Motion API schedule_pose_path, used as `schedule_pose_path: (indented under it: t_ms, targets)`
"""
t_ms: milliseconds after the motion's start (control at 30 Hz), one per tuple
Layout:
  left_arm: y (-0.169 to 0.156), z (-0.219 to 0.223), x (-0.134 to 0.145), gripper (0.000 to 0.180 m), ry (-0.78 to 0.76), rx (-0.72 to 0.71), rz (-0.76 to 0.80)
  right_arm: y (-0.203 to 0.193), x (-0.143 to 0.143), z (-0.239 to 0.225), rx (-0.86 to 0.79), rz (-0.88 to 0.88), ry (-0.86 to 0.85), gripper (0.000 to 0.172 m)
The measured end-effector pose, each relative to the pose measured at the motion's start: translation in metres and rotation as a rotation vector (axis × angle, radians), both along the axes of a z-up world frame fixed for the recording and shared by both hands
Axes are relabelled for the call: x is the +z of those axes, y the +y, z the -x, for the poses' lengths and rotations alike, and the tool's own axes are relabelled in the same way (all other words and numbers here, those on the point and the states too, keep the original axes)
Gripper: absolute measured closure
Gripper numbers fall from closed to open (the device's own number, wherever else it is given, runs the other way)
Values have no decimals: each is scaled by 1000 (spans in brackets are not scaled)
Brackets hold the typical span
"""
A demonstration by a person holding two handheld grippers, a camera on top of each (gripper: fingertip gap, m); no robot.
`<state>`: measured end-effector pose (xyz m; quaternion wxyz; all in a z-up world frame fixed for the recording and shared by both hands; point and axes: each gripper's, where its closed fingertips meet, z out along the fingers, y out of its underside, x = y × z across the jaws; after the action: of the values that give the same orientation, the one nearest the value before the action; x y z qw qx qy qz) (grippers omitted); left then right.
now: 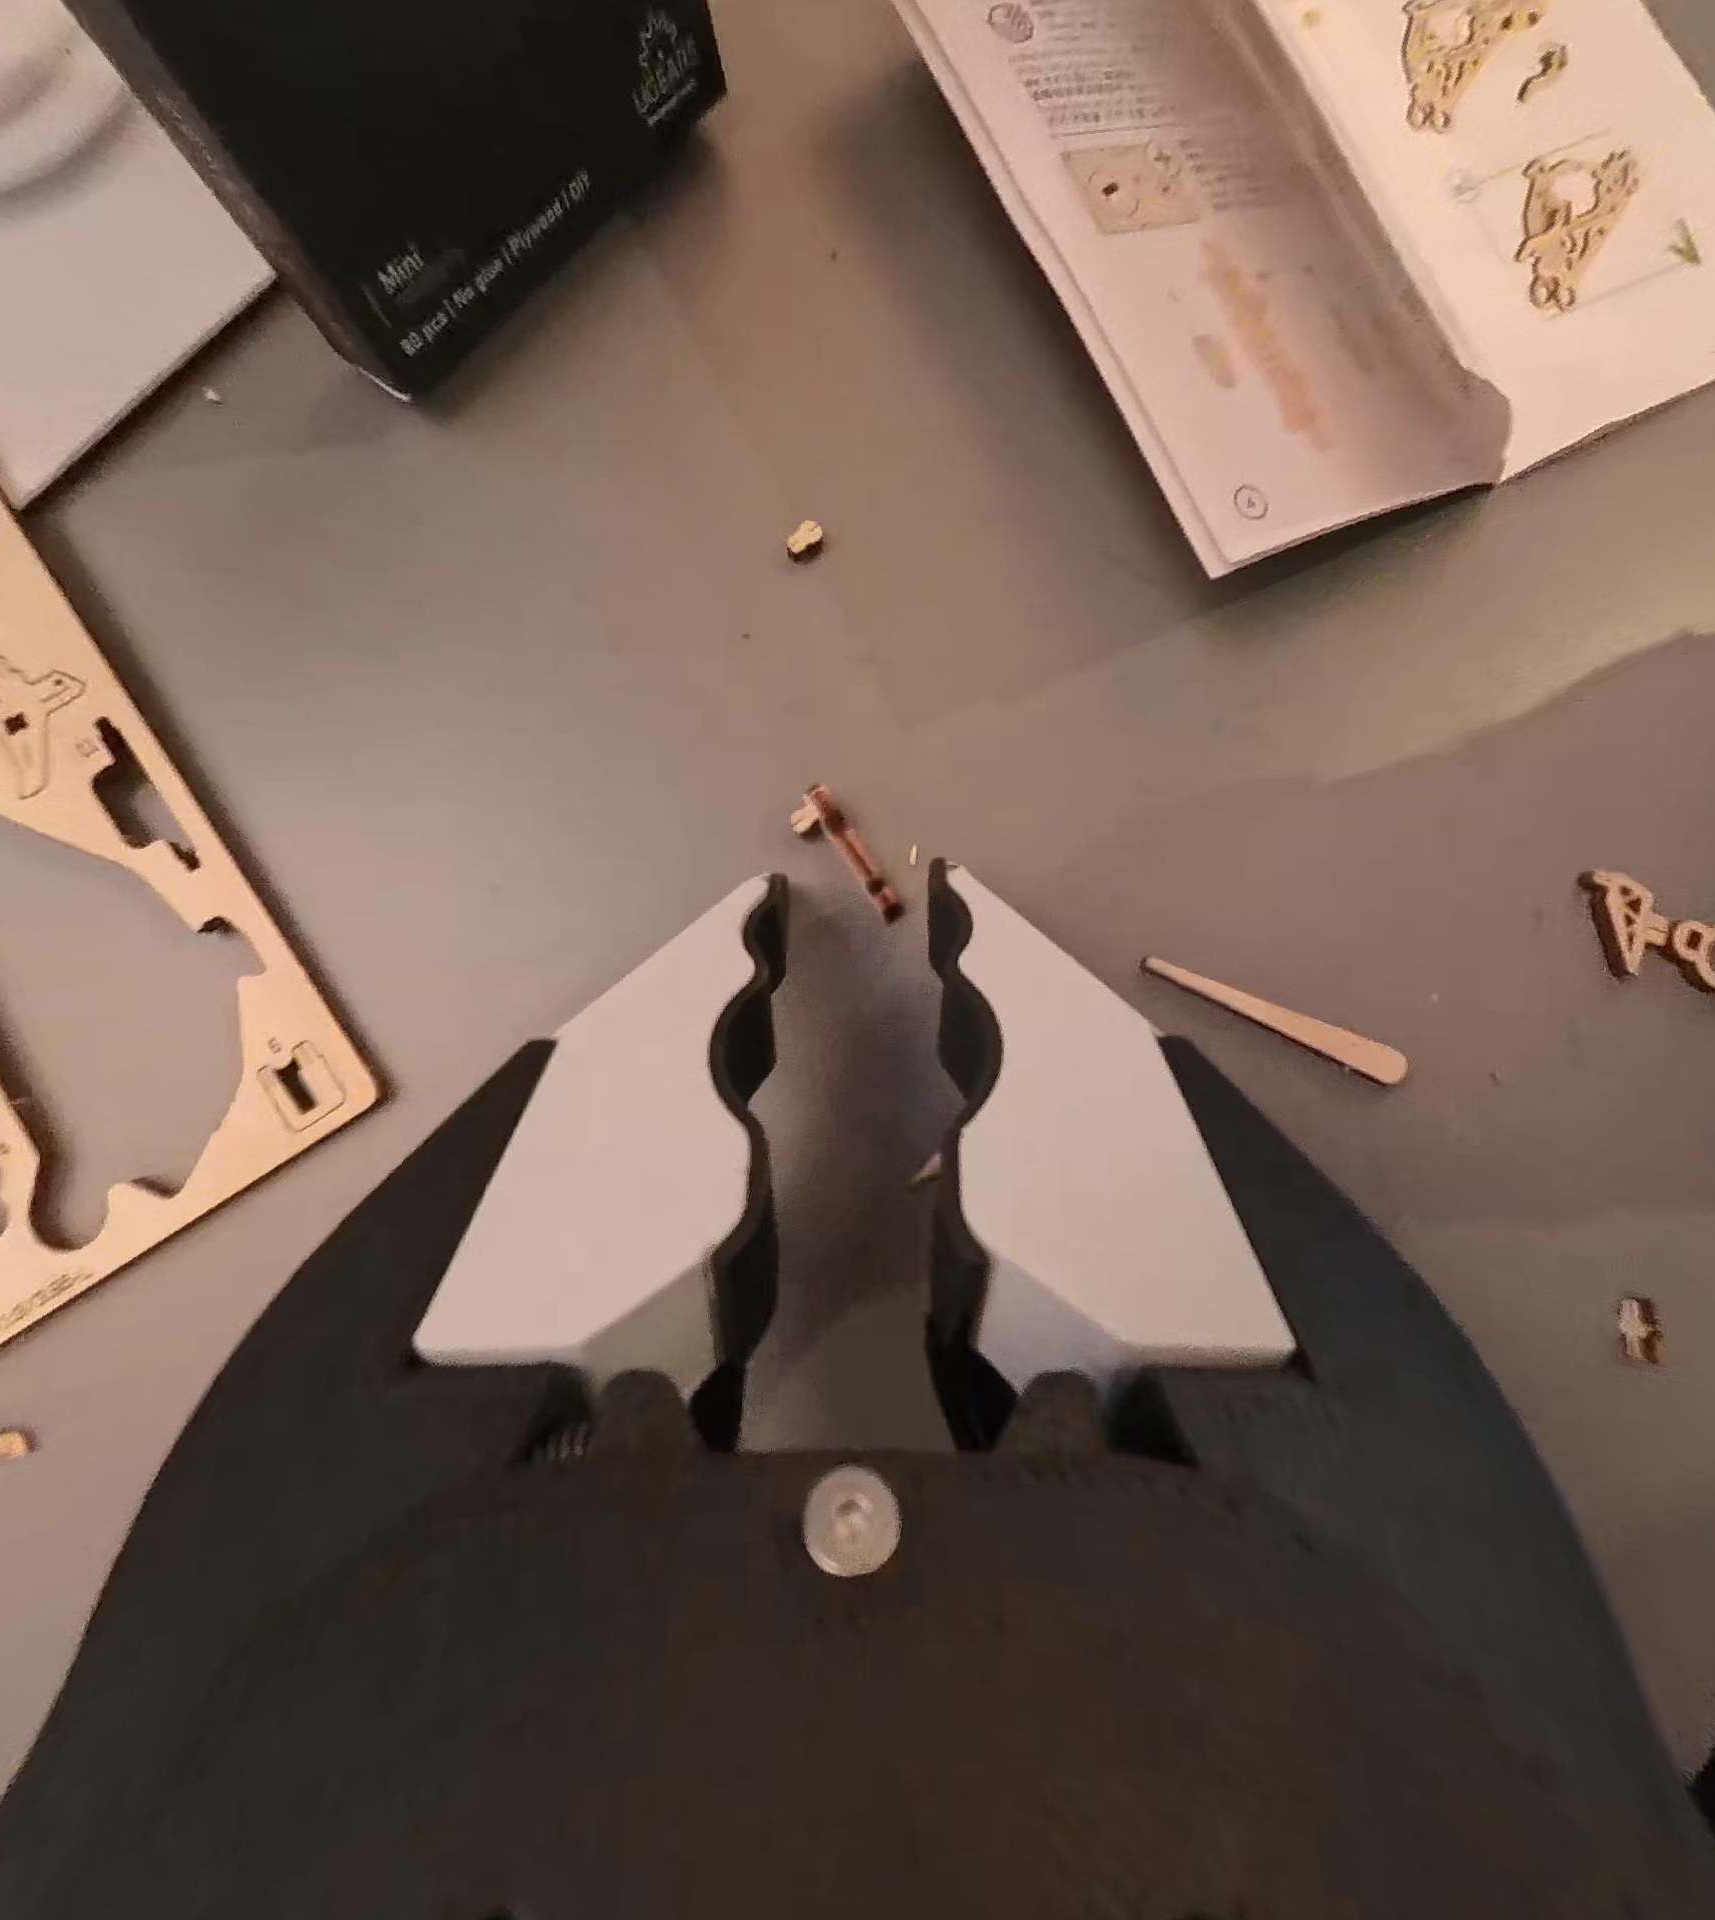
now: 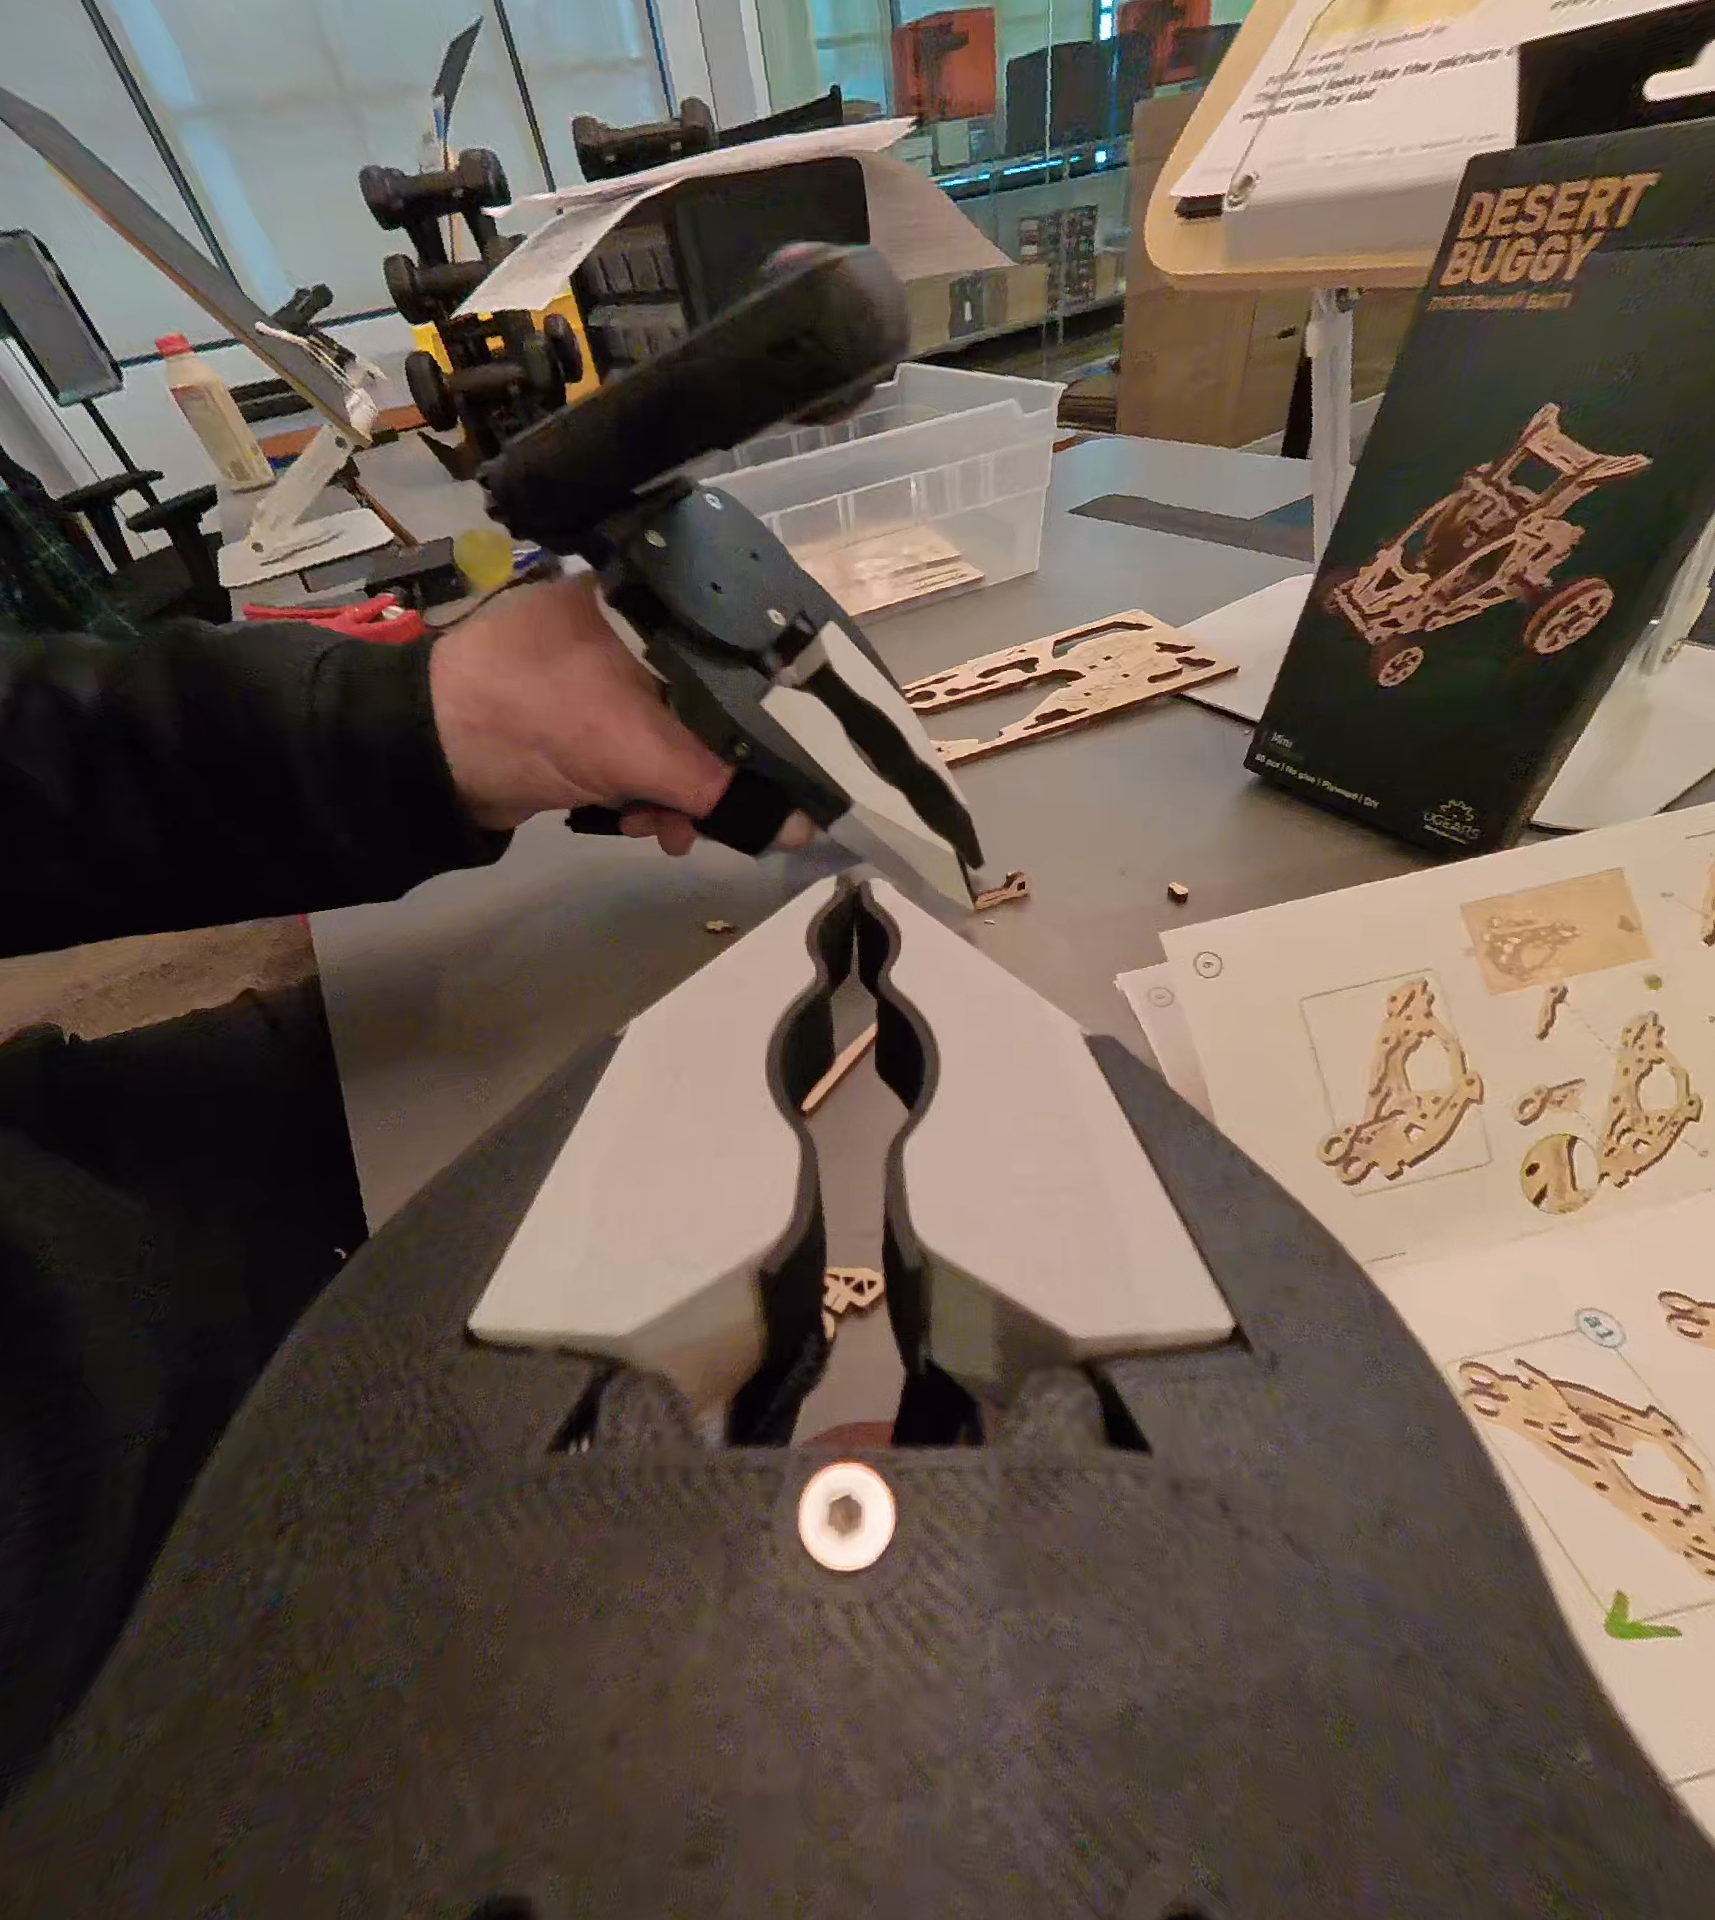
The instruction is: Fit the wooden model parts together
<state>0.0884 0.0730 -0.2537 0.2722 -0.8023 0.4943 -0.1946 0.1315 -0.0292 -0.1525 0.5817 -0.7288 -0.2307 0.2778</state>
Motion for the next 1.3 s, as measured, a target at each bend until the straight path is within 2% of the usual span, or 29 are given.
schedule_pose_path:
  t_ms: [33, 133, 367, 533, 733, 1067, 1300]
  targets:
    - [0, -2, -2, 159, 3, 7, 2, -1, 0, 2, 7, -2, 1, 172]
    - [2, -4, -3, 178, 12, 22, -5, -1, -1, 5, 14, -11, -5, 172]
    - [1, -5, 3, 179, -11, 28, -21, -2, 1, -1, 7, -34, 4, 172]
    - [-11, -9, 27, 179, -84, -10, -40, -2, -2, -5, -10, -32, 18, 171]
    - [-35, -11, 54, 179, -194, -29, -5, 5, 2, 2, -42, -79, 42, 161]
    - [-65, -13, 69, 179, -283, -79, 99, 28, 5, 10, -57, -128, 25, 150]
    - [-71, -21, 83, 179, -297, -139, 111, 32, 13, 1, -73, -181, 56, 146]
